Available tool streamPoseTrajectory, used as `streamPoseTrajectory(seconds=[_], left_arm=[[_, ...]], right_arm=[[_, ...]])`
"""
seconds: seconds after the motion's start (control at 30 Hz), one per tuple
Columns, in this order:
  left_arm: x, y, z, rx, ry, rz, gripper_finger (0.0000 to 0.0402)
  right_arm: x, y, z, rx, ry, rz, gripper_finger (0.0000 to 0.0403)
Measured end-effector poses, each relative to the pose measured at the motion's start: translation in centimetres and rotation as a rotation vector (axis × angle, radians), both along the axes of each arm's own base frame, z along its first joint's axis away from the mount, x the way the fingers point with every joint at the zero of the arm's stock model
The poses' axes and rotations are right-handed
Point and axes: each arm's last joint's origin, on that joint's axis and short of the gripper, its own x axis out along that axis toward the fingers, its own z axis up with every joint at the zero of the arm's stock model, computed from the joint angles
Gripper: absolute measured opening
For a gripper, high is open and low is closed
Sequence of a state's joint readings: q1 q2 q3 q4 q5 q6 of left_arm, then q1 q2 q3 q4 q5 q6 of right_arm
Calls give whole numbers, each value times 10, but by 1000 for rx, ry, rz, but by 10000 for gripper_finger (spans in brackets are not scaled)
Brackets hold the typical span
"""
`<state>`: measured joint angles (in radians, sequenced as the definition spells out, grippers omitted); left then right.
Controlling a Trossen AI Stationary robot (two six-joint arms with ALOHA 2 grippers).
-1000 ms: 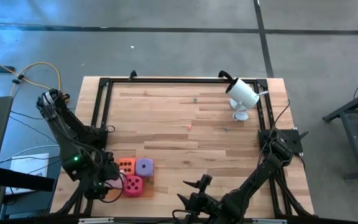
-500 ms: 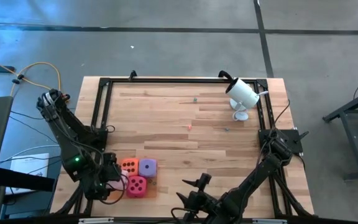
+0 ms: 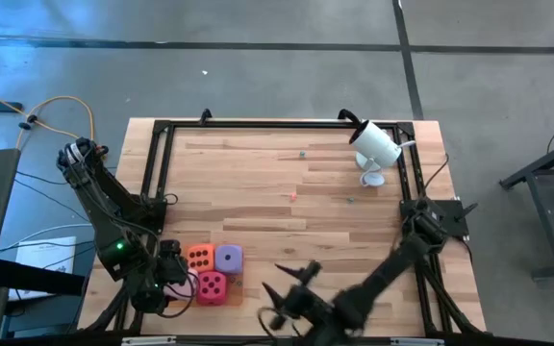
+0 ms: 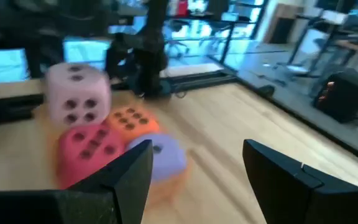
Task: Pick & Place Dice
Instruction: Put the large pink dice into the orange bin
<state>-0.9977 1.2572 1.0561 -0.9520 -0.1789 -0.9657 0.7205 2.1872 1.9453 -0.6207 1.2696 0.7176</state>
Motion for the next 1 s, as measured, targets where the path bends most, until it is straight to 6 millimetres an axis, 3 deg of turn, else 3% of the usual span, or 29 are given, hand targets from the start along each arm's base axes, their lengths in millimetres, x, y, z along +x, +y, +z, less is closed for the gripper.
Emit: streamPoseTrajectory(seconds=[0.13,0.3,0.43,0.73,0.83,1.0], left_arm=[[0,0,0,10,-15,9,397],[0,0,0,5,-12,28,397],[0,1,0,-6,0,63,397],[0,1,0,-20,6,96,397],[0,1,0,-17,2,88,397],[5,2,1,-5,-51,125,397]], right_arm=[[40,-15,-14,58,103,173,239],[75,-21,-11,57,0,397,239],[92,-31,-10,24,-59,495,239],[123,-84,-6,115,-98,677,239],[126,-90,-7,127,-93,704,239],[136,-90,-28,117,-118,718,239]])
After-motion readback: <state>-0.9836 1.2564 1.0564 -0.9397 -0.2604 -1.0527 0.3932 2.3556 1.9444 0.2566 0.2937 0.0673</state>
